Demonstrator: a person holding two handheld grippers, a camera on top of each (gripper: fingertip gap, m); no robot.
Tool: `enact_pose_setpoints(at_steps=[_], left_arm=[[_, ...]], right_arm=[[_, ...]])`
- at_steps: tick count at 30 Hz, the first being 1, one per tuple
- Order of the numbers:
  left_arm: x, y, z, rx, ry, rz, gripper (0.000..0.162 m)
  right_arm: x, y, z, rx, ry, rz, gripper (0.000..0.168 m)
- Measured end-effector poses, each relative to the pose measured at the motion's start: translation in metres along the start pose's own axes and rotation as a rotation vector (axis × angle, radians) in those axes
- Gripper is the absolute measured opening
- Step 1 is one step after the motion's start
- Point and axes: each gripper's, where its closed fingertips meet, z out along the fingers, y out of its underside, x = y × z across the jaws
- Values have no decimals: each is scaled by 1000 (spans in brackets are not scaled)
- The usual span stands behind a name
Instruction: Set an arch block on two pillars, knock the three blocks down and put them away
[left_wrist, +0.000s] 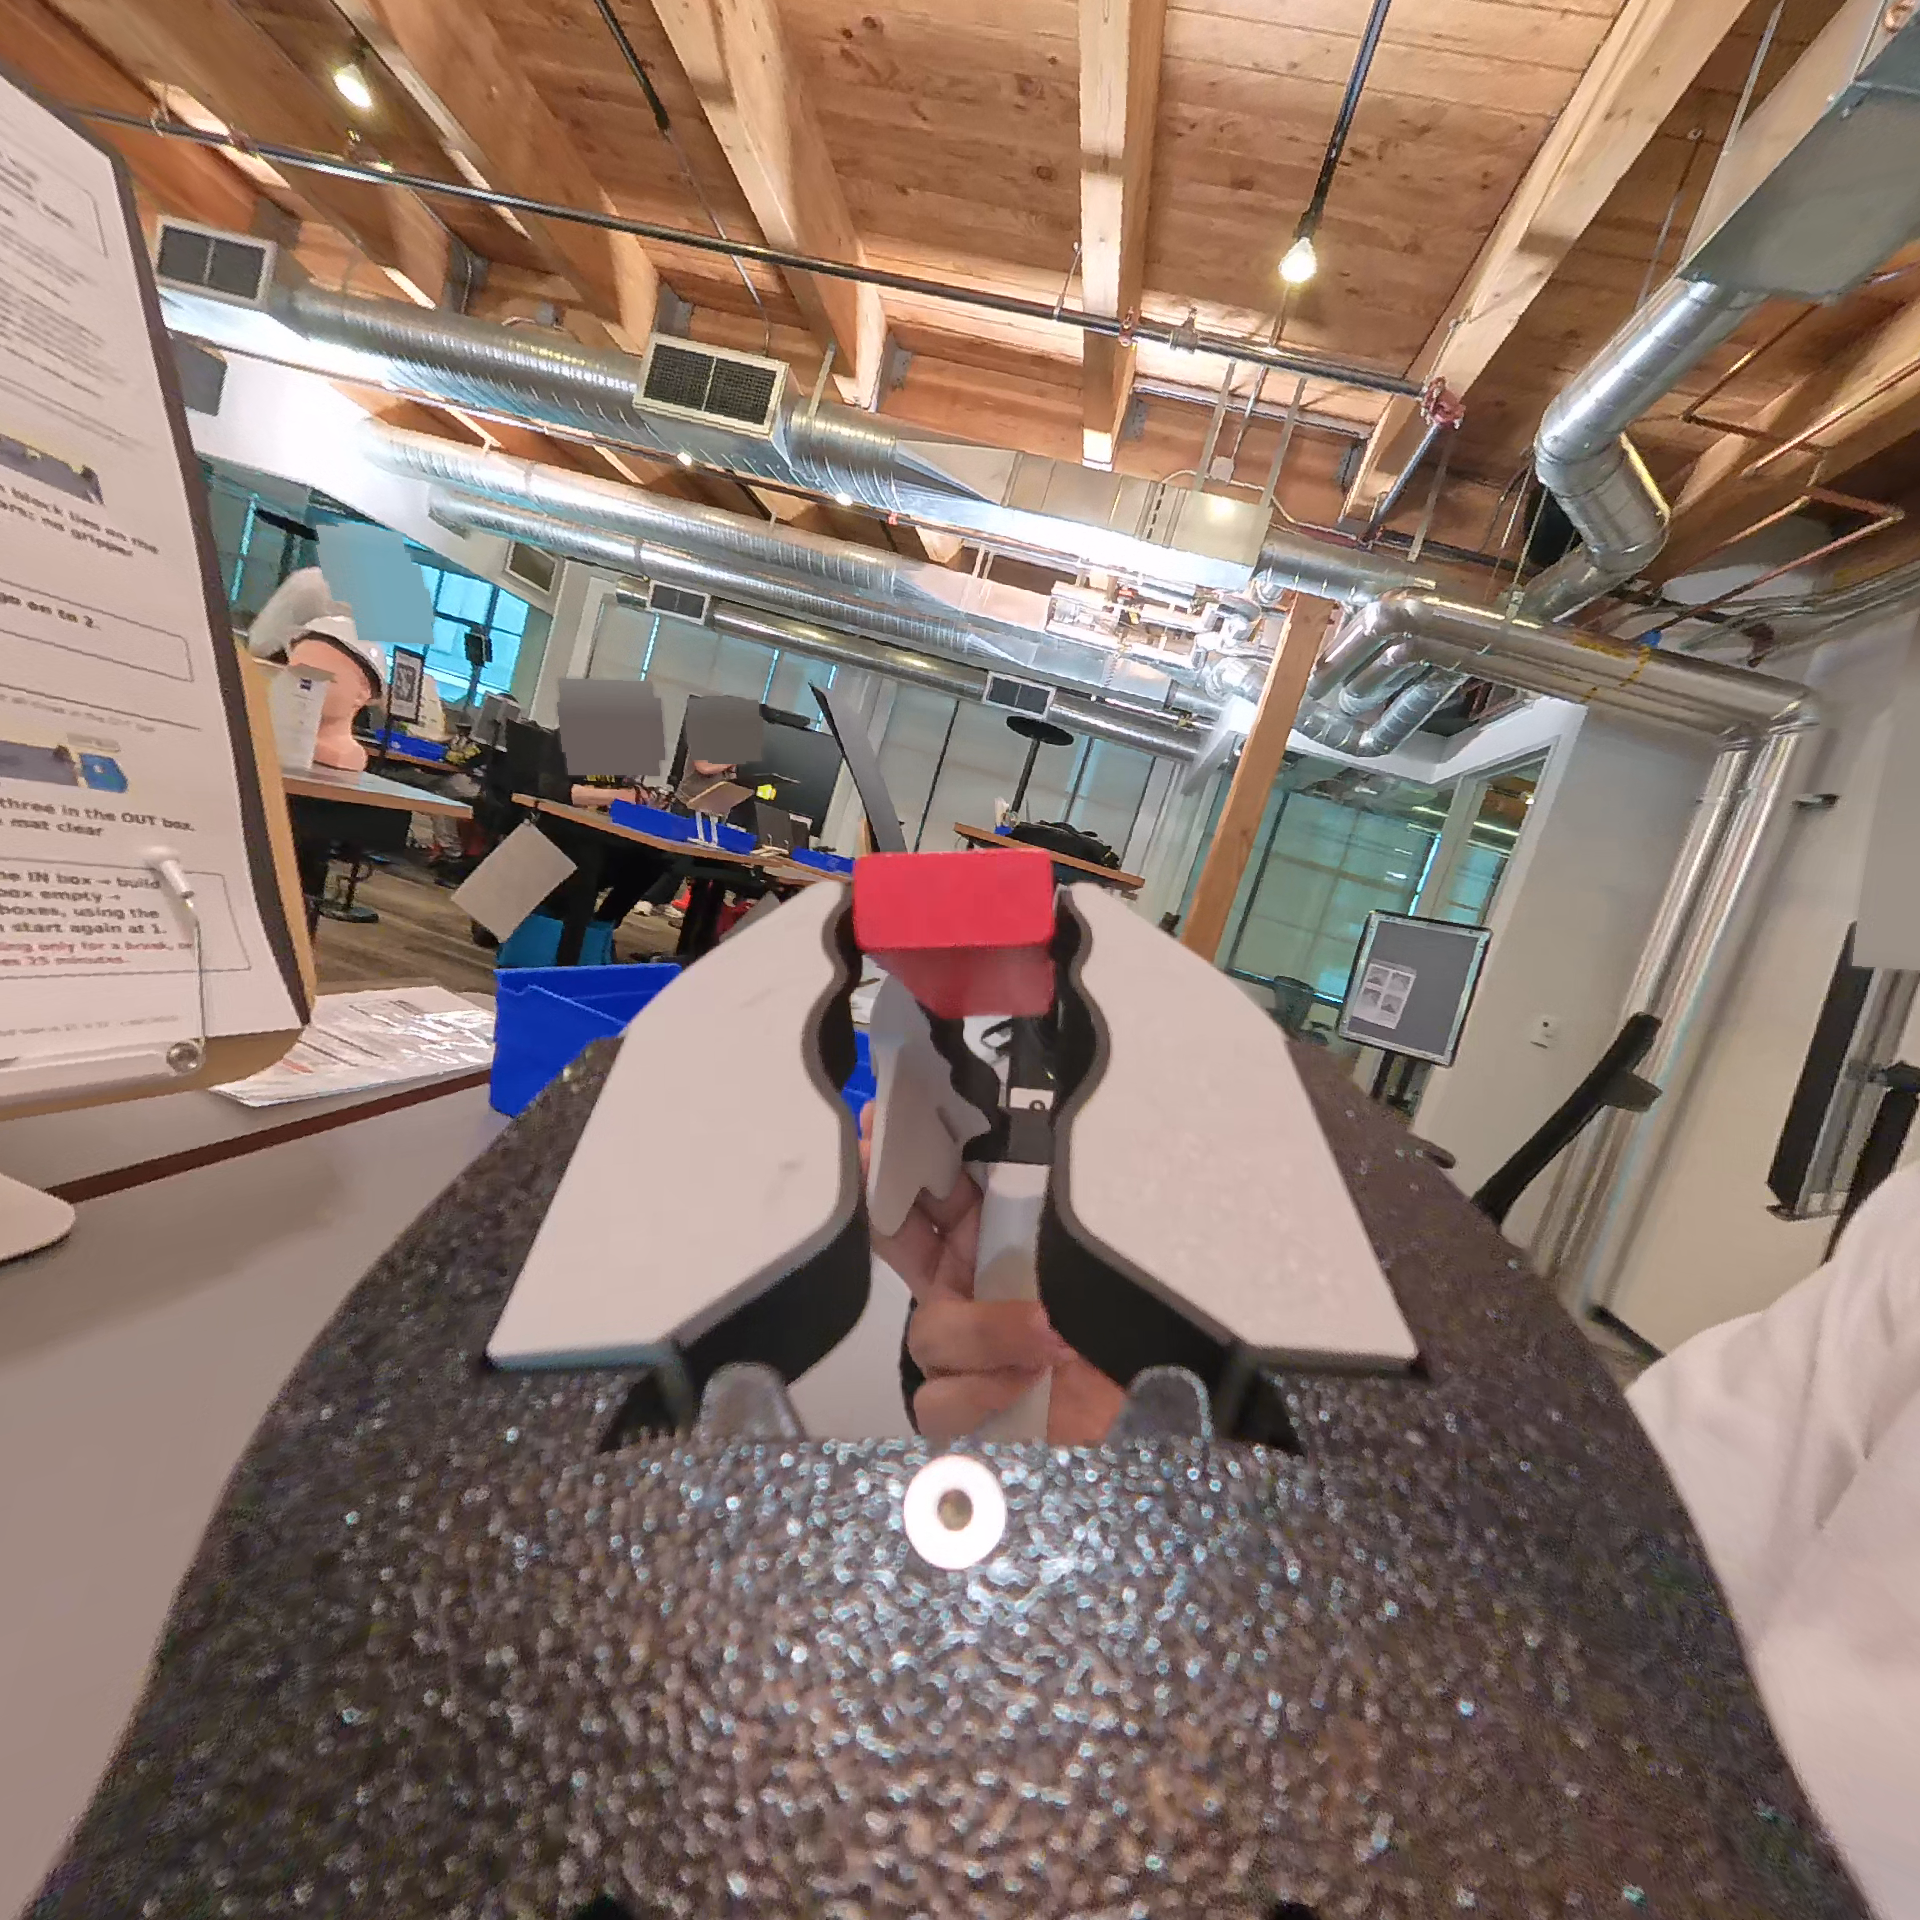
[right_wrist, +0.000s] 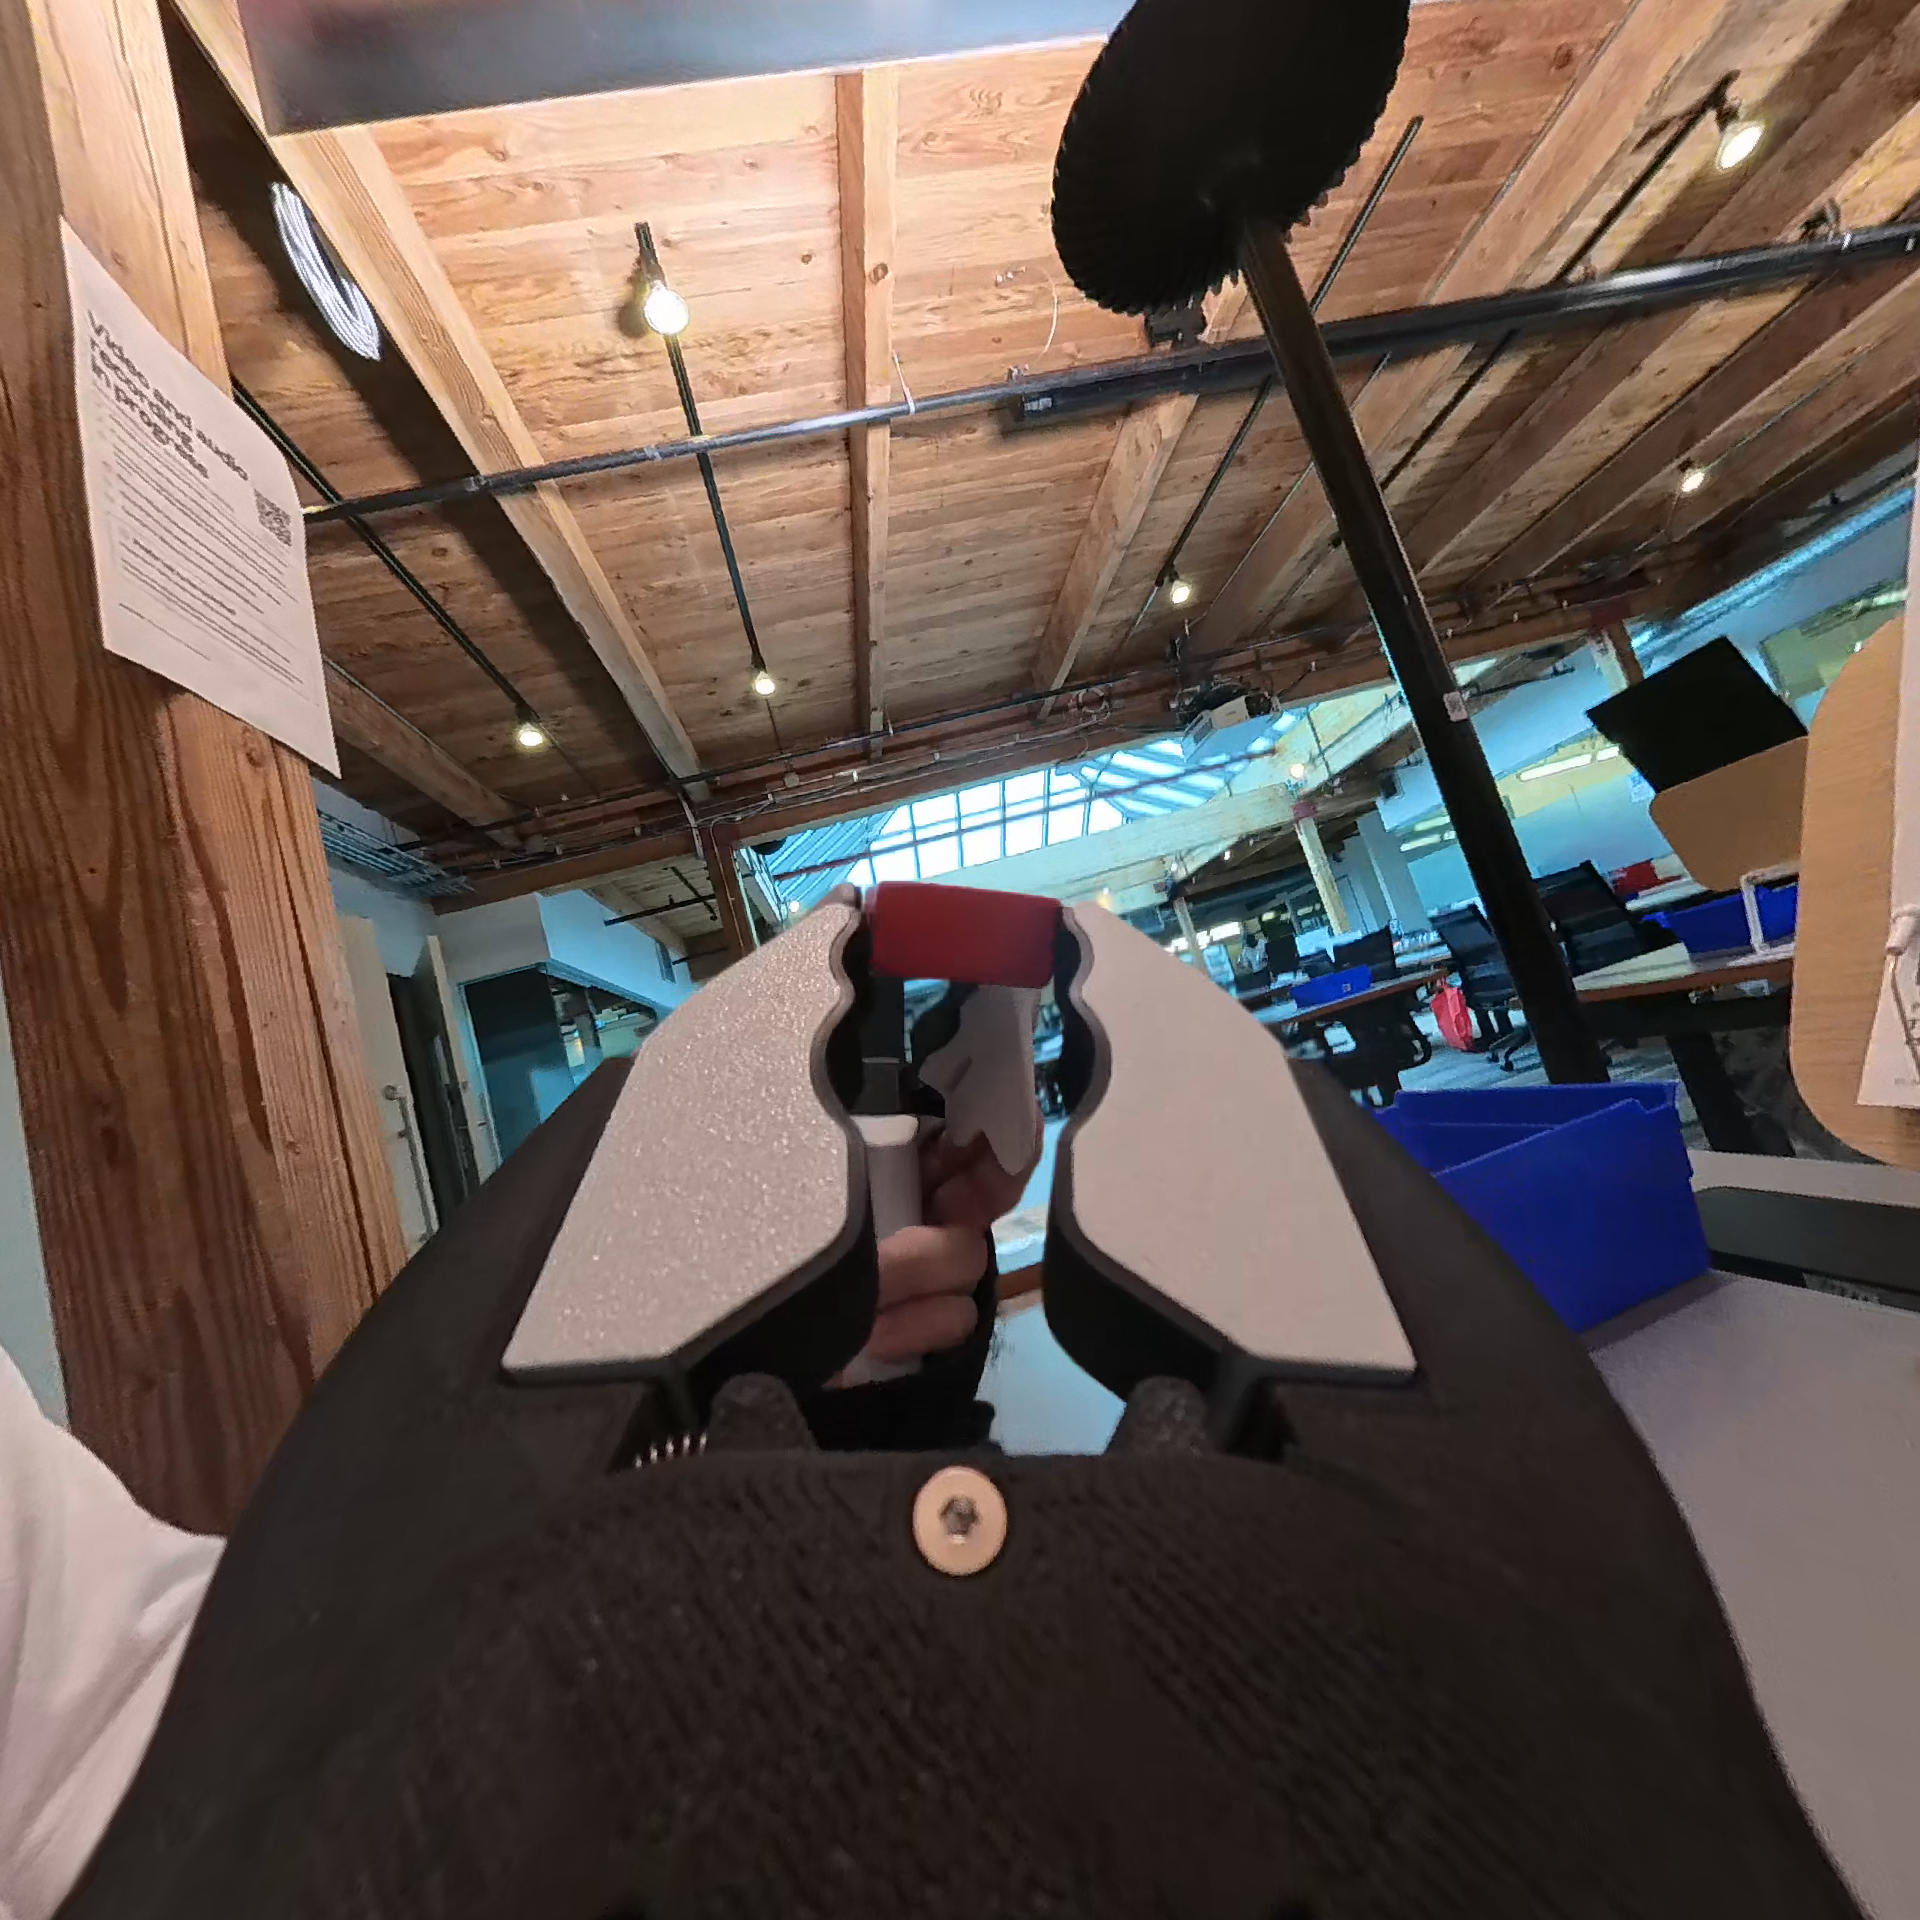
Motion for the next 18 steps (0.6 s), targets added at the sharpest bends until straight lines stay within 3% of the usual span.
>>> enact_pose_setpoints(at_steps=[3, 7, 13, 18], left_arm=[[-1, 1, -1, -32, -7, 48, 34], [-13, 2, 3, -158, -65, 119, 34], [-69, 28, 12, -513, -160, 289, 34], [-112, 70, 26, -695, -114, 360, 34]], right_arm=[[7, 7, -4, -69, 25, 24, 36], [25, 8, -23, -251, 146, -146, 49], [64, -12, -81, -619, 375, -381, 69], [61, -44, -106, -623, 364, -408, 68]])
